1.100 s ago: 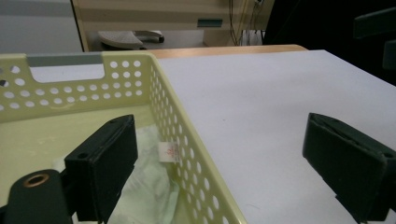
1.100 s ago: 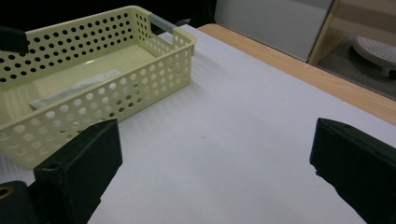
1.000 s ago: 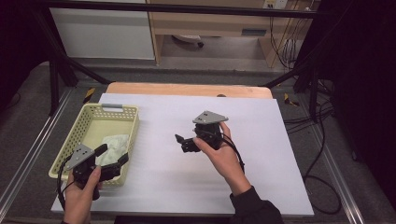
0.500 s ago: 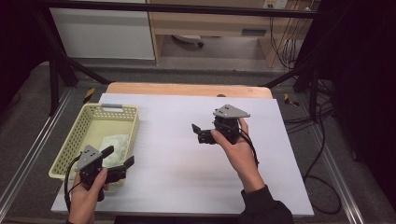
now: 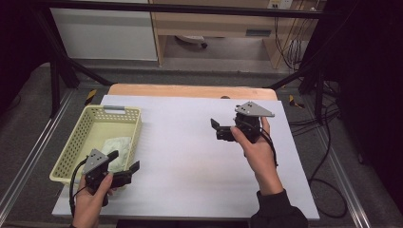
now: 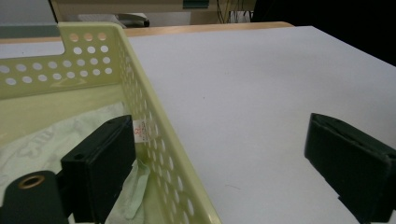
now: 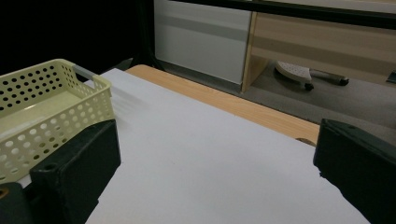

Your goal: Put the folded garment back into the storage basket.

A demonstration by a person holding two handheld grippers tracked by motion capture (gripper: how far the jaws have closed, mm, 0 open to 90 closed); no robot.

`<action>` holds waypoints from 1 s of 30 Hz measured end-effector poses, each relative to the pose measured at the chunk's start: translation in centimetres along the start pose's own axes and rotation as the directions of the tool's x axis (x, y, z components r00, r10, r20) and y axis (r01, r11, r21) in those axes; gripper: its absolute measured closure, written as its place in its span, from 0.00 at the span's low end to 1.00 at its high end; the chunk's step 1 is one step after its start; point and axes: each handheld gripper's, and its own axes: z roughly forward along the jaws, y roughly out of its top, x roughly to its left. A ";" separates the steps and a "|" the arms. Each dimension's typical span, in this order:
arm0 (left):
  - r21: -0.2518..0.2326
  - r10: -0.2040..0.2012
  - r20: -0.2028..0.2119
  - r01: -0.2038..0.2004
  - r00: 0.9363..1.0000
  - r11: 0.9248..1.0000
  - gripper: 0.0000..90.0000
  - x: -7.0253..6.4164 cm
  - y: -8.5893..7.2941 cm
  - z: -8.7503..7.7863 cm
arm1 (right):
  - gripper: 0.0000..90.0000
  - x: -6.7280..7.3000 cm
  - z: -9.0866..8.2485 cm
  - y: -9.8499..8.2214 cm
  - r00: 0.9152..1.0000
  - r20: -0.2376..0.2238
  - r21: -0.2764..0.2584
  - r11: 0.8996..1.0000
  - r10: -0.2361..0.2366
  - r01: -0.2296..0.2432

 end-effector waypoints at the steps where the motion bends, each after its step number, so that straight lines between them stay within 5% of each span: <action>1: 0.002 -0.009 0.001 0.009 1.000 1.000 0.09 0.0 0.0 0.0 | 0.01 -0.1 -0.2 0.1 1.000 0.002 -0.006 1.000 0.004 -0.004; 30: 0.020 -0.011 0.000 0.011 1.000 1.000 0.10 -0.3 -0.3 0.5 | 0.02 -4.9 -4.6 -1.3 0.996 0.065 -0.024 0.998 0.057 -0.056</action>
